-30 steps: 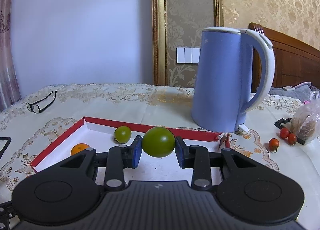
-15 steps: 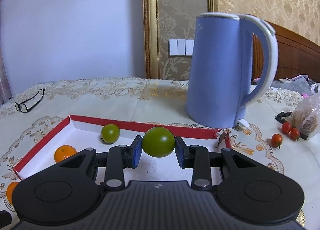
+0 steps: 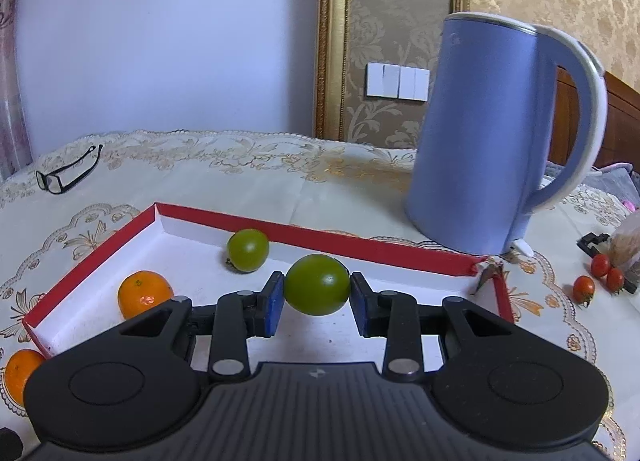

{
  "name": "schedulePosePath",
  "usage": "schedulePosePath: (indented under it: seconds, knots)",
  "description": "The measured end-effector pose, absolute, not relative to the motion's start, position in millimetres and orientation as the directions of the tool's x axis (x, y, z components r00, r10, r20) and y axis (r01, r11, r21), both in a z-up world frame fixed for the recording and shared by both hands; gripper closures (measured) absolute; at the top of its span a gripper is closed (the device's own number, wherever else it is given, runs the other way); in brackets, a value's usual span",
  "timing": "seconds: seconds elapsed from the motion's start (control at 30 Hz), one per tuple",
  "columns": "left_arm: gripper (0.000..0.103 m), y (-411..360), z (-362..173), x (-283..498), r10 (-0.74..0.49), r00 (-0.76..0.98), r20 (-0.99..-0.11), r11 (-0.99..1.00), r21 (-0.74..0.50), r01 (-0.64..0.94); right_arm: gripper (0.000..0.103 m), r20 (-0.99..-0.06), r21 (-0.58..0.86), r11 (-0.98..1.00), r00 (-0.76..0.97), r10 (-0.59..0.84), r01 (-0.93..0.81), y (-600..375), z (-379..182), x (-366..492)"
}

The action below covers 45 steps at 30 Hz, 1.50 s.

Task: Organize fruits
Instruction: 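Carry the green tomato toward the red box with the right gripper, then lower the green tomato into the box and open the right gripper, then move the left gripper to the mandarin on the table while the right gripper approaches the dark eggplant chunk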

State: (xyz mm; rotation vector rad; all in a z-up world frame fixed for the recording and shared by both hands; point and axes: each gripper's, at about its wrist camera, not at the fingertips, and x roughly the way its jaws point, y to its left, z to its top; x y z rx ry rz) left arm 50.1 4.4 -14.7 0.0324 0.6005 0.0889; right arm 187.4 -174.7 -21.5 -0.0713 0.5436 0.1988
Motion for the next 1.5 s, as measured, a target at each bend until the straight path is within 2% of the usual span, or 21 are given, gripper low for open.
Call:
schedulePosePath:
  seconds: [0.5,0.87,0.9,1.0,1.03,1.23,1.33,1.5]
  knots:
    - [0.0,6.4,-14.3,50.5,0.093,0.819,-0.566,0.996,0.056,-0.075,0.069,-0.549,-0.02,0.981,0.822,0.151,-0.193,-171.4,-31.1,195.2]
    - [0.0,9.6,-13.5,50.1,0.098,0.817,-0.569,0.995,0.05,-0.084,0.064,-0.544,-0.027,0.981,0.826,0.148,-0.194,-170.9,-27.7,189.9]
    - [0.0,10.0,-13.3,50.1,0.098,0.816,-0.569,0.995,0.05,-0.085,0.063,-0.541,-0.023,0.981,0.828,0.149,-0.192,-171.6,-25.9,188.2]
    - [0.0,10.2,-13.0,49.2,0.1,0.816,-0.569,0.995,0.049,-0.087,0.044,-0.528,-0.006,0.982,0.835,0.155,-0.187,-174.3,-20.9,181.8]
    - [0.0,10.2,-12.9,48.9,0.099,0.817,-0.569,0.995,0.05,-0.085,0.041,-0.521,-0.008,0.983,0.84,0.153,-0.184,-175.4,-19.1,178.3]
    - [0.0,8.6,-13.3,46.5,0.084,0.822,-0.563,0.996,0.049,-0.069,0.041,-0.482,-0.025,0.979,0.86,0.167,-0.204,-182.4,-7.3,143.0]
    - [0.0,7.3,-13.0,44.3,0.077,0.829,-0.555,0.997,0.051,-0.059,0.032,-0.454,-0.036,0.976,0.873,0.177,-0.216,-186.6,-2.5,118.2]
    - [0.0,7.1,-13.0,41.5,0.069,0.837,-0.543,0.997,0.052,-0.049,0.03,-0.414,-0.026,0.973,0.889,0.197,-0.228,-194.5,0.7,76.2]
